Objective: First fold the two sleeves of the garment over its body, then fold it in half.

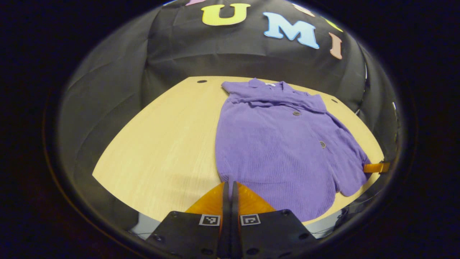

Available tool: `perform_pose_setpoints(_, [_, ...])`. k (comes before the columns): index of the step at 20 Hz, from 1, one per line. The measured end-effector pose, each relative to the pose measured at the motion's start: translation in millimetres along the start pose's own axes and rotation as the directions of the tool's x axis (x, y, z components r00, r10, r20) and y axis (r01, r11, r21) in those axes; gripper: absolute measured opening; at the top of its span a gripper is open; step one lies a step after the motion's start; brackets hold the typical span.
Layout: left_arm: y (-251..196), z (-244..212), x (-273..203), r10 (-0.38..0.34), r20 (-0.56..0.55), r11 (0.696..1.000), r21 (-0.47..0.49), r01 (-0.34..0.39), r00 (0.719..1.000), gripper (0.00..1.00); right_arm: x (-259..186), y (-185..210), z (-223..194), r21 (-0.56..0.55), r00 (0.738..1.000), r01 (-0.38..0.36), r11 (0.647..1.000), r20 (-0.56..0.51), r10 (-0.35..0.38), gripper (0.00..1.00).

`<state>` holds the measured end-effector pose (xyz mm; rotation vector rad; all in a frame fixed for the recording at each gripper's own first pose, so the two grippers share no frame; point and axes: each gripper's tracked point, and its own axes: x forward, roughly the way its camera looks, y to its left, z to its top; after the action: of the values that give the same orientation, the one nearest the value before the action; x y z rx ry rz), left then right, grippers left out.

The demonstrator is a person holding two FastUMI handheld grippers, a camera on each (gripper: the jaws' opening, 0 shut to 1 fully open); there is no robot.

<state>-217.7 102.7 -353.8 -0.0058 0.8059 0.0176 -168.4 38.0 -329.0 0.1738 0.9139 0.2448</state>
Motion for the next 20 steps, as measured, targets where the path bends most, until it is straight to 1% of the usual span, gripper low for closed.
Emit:
perform_pose_setpoints(3, [-9.3,27.2,-20.4,0.002,0.057,0.998,-0.067,0.002,0.998,0.06,-21.9,7.8,22.5,-0.007,0.996,-0.069,0.998,0.060,0.069,0.00])
perform_pose_setpoints(6, [-22.9,56.5,-38.2,0.001,0.119,0.996,-0.091,0.010,0.993,0.06,-41.4,17.8,53.5,-0.032,0.985,-0.130,0.991,0.114,0.133,0.00])
perform_pose_setpoints(10, [-41.6,103.9,-46.8,-0.023,0.184,0.992,-0.115,0.045,0.983,0.06,-66.9,38.2,112.8,-0.044,0.955,-0.206,0.978,0.209,0.211,0.00])
perform_pose_setpoints(13, [-54.0,151.6,-43.2,-0.050,0.242,0.989,-0.123,0.082,0.969,0.06,-73.0,51.8,154.9,-0.076,0.936,-0.227,0.971,0.259,0.239,0.00])
perform_pose_setpoints(15, [-59.6,188.2,-40.0,-0.073,0.291,0.985,-0.127,0.114,0.954,0.07,-72.2,62.4,182.8,-0.084,0.923,-0.239,0.967,0.289,0.253,0.00])
perform_pose_setpoints(18, [-60.7,243.5,-24.6,-0.104,0.339,0.979,-0.129,0.156,0.935,0.06,-68.2,71.8,224.1,-0.077,0.910,-0.226,0.971,0.338,0.239,0.00])
perform_pose_setpoints(19, [-61.3,261.3,-17.5,-0.116,0.355,0.977,-0.127,0.171,0.928,0.06,-81.2,85.4,242.6,-0.066,0.905,-0.227,0.972,0.355,0.236,0.00])
perform_pose_setpoints(20, [-60.0,279.4,-8.4,-0.127,0.372,0.975,-0.122,0.184,0.920,0.06,-75.3,89.0,257.7,-0.054,0.900,-0.229,0.972,0.369,0.232,0.00])
